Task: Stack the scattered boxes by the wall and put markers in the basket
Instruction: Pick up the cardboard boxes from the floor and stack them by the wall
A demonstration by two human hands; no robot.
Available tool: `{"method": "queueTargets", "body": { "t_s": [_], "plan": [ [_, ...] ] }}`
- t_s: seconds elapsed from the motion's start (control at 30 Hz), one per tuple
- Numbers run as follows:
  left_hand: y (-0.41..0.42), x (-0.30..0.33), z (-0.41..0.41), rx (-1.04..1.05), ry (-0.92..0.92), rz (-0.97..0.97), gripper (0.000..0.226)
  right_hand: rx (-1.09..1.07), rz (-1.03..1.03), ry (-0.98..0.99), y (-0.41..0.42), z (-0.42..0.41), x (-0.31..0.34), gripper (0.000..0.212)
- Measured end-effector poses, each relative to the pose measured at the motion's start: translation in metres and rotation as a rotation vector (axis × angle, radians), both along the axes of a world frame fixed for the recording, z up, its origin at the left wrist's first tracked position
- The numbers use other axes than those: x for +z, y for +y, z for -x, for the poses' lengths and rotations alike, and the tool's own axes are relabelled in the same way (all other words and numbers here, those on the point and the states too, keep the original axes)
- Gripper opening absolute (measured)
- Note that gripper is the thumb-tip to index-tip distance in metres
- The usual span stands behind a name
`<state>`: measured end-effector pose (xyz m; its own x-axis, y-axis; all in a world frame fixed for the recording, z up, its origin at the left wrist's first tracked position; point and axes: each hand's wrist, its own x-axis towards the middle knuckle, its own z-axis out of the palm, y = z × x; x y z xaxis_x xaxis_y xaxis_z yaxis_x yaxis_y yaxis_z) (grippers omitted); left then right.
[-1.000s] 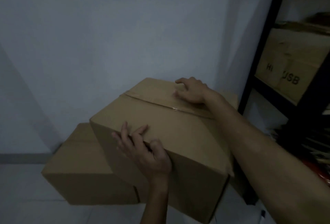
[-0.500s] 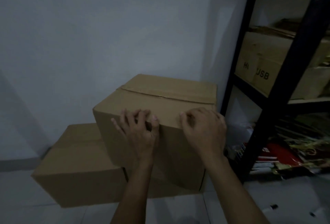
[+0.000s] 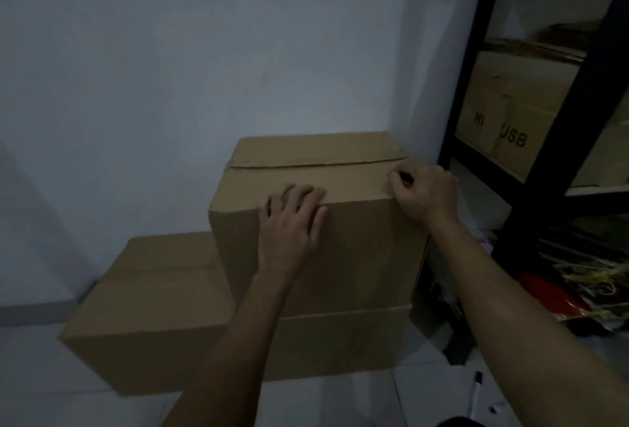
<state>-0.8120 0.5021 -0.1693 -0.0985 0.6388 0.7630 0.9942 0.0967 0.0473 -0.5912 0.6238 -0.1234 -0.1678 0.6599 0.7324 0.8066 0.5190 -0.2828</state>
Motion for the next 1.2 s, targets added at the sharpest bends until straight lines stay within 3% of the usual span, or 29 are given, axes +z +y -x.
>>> {"method": "queueTargets", "body": {
  "t_s": [0.3,0.67,0.77,1.0,1.2],
  "plan": [
    [0.007,-0.006,0.001,0.001,0.009,-0.036,0.035,-0.024,-0.116,0.002,0.005,0.000,-0.008,0.033],
    [0.003,-0.006,0.000,0.036,0.020,-0.026,0.034,0.001,-0.076,0.033,-0.004,-0.002,-0.025,0.029],
    [-0.007,0.003,-0.008,0.071,-0.015,0.092,0.035,0.057,0.065,-0.029,-0.011,-0.004,-0.020,0.030],
    [-0.060,0.120,-0.040,-0.061,-0.276,0.685,0.053,0.071,0.559,-0.283,-0.074,-0.048,0.065,0.043],
    [-0.133,0.232,-0.102,-0.120,-0.360,0.953,0.039,0.014,1.031,-0.324,-0.168,-0.117,0.155,0.051]
  ]
}}
